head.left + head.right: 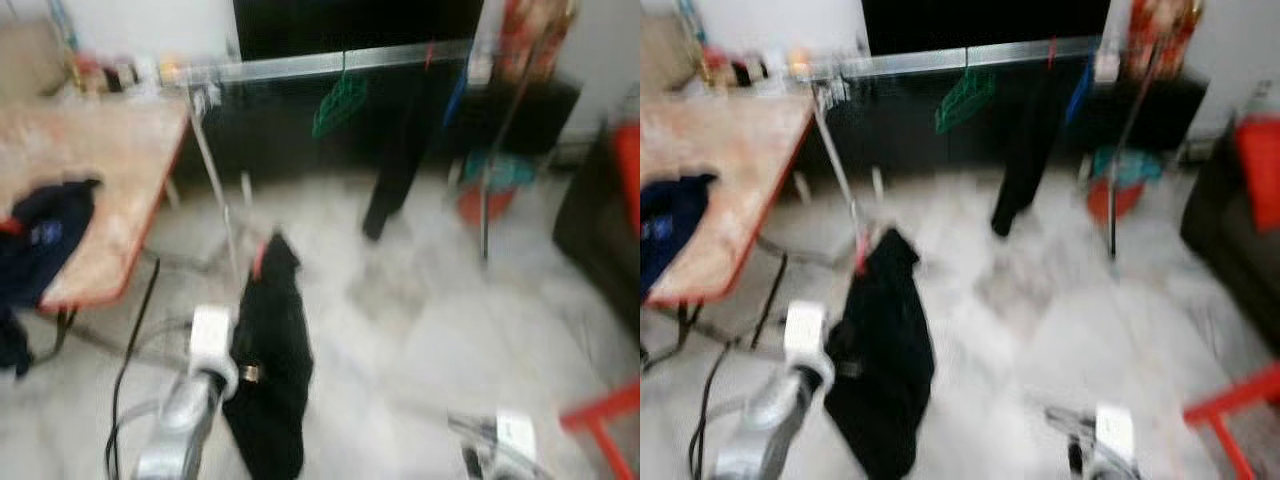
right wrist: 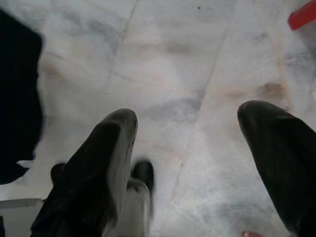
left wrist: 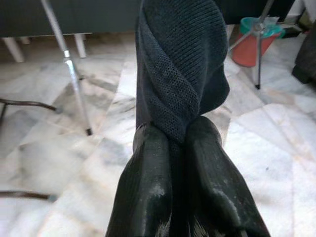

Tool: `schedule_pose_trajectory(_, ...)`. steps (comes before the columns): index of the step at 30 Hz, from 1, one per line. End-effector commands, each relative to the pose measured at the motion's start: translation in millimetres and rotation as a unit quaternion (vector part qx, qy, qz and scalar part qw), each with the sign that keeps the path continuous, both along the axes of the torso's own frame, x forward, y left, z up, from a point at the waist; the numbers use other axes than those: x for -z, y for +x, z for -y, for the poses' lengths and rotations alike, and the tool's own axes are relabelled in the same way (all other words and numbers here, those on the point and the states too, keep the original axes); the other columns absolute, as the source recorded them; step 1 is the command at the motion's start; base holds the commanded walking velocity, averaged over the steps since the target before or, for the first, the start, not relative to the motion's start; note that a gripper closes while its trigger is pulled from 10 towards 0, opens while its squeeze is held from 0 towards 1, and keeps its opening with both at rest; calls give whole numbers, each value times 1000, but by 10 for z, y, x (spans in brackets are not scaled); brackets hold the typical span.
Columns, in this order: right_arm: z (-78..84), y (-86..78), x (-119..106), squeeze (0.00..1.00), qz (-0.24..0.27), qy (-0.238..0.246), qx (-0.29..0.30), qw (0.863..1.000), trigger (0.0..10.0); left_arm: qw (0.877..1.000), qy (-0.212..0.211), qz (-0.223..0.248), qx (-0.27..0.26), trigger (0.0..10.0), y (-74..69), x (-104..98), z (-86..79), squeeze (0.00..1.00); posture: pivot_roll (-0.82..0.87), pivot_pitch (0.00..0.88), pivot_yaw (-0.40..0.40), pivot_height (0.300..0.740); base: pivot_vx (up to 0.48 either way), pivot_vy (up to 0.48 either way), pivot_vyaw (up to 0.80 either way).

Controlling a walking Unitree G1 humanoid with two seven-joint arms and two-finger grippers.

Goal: Hang hanger

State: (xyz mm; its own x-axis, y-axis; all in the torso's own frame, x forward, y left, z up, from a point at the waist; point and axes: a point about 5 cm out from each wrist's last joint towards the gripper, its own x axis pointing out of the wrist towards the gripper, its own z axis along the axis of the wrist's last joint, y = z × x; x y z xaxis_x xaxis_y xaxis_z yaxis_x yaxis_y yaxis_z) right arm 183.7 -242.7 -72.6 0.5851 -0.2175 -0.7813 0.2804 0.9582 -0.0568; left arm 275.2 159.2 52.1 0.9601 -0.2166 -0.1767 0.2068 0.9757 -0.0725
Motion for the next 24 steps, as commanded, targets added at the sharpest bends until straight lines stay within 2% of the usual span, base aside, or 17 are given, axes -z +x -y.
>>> schedule_pose_trajectory(1,15,-46,19,0,-6,0,4,1000,10000,1000,-6,22,2,10000,30,-99,26,0,46,0,35,740,-326,0,0)
schedule_pose_trajectory(18,9,-28,6,0,9,0,14,1000,10000,1000,-3,20,6,10000,31,-106,15,0,42,0,40,740,-330,0,0)
schedule_pose_trajectory(24,5,-29,7,0,11,1,16,1000,10000,1000,3,20,6,10000,32,-113,9,0,45,0,41,740,0,0,0)
